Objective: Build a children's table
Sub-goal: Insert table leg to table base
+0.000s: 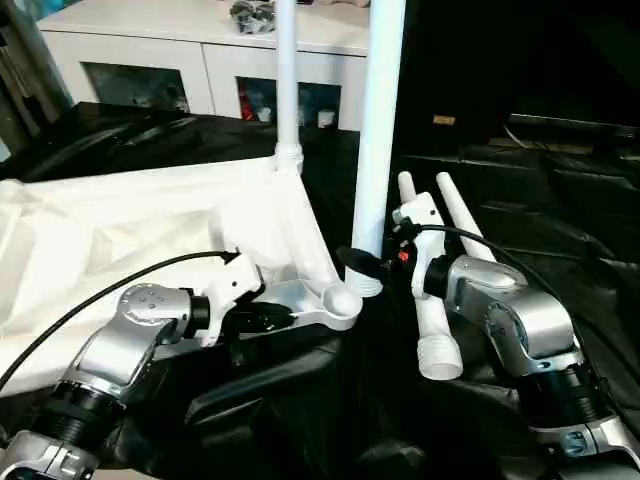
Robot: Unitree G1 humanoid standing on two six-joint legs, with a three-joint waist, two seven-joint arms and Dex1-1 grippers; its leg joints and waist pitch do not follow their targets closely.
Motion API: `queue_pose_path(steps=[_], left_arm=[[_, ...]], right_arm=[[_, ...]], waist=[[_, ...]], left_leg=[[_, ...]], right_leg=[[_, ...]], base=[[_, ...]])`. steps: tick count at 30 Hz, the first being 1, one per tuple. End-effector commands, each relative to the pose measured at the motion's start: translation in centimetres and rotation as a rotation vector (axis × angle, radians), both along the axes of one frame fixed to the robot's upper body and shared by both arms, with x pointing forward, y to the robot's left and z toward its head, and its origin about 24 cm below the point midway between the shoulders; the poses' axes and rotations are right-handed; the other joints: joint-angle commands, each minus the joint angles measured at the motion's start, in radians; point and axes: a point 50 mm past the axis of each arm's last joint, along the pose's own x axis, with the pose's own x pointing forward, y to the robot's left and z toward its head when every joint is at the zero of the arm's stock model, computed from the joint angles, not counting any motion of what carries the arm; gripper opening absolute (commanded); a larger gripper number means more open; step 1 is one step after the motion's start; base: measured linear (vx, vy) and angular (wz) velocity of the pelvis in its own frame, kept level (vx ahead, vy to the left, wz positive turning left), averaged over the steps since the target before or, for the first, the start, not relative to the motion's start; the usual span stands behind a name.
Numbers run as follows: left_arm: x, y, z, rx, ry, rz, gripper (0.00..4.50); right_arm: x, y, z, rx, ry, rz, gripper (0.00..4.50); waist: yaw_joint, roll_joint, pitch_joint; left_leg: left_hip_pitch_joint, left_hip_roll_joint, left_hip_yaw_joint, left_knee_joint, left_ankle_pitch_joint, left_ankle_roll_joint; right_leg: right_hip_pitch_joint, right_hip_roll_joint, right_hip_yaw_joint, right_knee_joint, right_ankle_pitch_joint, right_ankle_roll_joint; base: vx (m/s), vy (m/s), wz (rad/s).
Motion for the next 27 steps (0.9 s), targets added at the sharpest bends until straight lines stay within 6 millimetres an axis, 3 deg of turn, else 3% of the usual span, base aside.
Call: queue_pose_path(steps=[1, 9, 13, 15, 19, 26, 27], left_arm=[[-0.26, 0.56, -0.81, 0.053, 0.034, 0.005, 0.01], [0.09, 1.17, -0.92, 0.169, -0.008, -0.012, 0.0], [0.57, 0.96, -0.58, 0.12, -0.007, 0.044, 0.0], [0.61, 0.91, -0.48, 0.105, -0.011, 0.05, 0.44], [0.39, 1.21, -0.73, 0.144, -0.007, 0.044, 0.7], [0.14, 1.47, -0.95, 0.153, 0.023, 0.047, 0.73], [0.15, 1.45, -0.94, 0.151, 0.024, 0.048, 0.44]], right_arm=[[0.08, 0.3, 0.7, -0.003, -0.014, 0.039, 1.91], [-0.07, 0.76, 0.72, -0.004, -0.004, 0.088, 1.91], [0.06, 0.85, 0.8, -0.005, -0.008, 0.091, 1.91], [0.1, 0.88, 0.86, -0.003, -0.01, 0.092, 1.91], [0.1, 1.08, 0.92, 0.012, -0.008, 0.094, 1.91], [0.27, 1.27, 0.76, 0.039, -0.005, 0.083, 1.91], [0.33, 1.29, 0.74, 0.043, -0.006, 0.081, 1.91]], waist=[[0.003, 0.002, -0.066], [0.003, -0.001, -0.064], [0.003, -0.002, -0.062], [0.004, -0.002, -0.06], [0.003, -0.004, -0.06], [0.003, -0.006, -0.061], [0.002, -0.005, -0.061]], left_leg=[[0.027, 0.053, -0.028, -0.07, -0.2, -0.021], [0.028, 0.054, -0.029, -0.072, -0.219, -0.027], [0.03, 0.054, -0.029, -0.072, -0.243, -0.034], [0.031, 0.054, -0.031, -0.072, -0.256, -0.038], [0.032, 0.055, -0.032, -0.074, -0.266, -0.042], [0.031, 0.054, -0.032, -0.074, -0.254, -0.038], [0.03, 0.054, -0.031, -0.073, -0.252, -0.037]], right_leg=[[0.039, -0.079, 0.049, -0.076, -0.176, -0.201], [0.037, -0.08, 0.05, -0.08, -0.221, -0.185], [0.034, -0.082, 0.05, -0.084, -0.271, -0.18], [0.032, -0.083, 0.049, -0.089, -0.317, -0.169], [0.029, -0.083, 0.05, -0.09, -0.334, -0.158], [0.028, -0.083, 0.05, -0.088, -0.313, -0.165], [0.029, -0.083, 0.05, -0.088, -0.305, -0.169]], base=[[0.0, 0.0, 0.0], [0.0, 0.0, 0.0], [0.0, 0.0, 0.0], [0.0, 0.0, 0.0], [0.0, 0.0, 0.0], [0.0, 0.0, 0.0], [0.0, 0.0, 0.0]])
